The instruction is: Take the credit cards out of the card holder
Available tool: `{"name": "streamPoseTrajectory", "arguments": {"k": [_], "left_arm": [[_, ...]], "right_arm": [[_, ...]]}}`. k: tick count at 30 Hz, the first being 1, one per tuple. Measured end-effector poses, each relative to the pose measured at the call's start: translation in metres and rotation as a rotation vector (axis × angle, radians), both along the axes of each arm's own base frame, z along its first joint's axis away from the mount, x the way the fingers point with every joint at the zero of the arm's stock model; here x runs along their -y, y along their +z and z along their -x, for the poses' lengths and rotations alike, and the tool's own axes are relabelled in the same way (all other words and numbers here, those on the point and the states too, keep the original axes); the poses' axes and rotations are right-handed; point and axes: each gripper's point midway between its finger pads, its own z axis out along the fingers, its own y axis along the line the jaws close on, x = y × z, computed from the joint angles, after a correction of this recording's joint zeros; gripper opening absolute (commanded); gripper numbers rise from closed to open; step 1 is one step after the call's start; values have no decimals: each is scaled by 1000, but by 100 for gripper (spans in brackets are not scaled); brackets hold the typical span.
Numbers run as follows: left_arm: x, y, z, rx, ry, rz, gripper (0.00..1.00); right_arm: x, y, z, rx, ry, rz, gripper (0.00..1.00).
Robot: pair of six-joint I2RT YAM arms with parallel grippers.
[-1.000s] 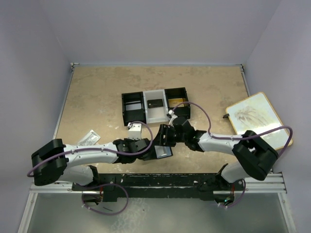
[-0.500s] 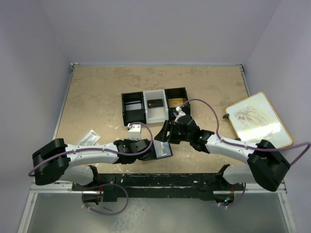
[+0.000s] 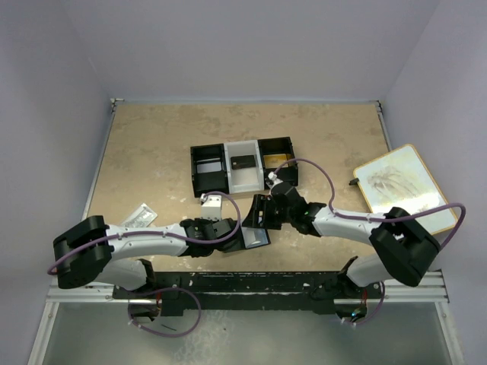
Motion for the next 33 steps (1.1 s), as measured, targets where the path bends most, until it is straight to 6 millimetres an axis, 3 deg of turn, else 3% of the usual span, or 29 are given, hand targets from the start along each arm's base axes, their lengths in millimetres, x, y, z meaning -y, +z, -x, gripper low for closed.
{"name": "streamPoseTrajectory", "arguments": {"k": [8,17,21,25,33], "left_arm": [[0,-4,0,-5,-1,-11,0],[1,-6,0,-6,-5,-17,0],[3,-6,-1,-1,-2,-3,0],[2,-10,-1,4,10,12,0],[1,-10,-2,17,26,38,0]], "right_arm": [[-14,2,3,-5,62,-60,67],[-39,33,0,30,105,-223,66],[-48,31,-1,13,108,-269,63],[-38,21,5,-18,77,-239,68],[-18,59,-24,121,-26,-143,69]]}}
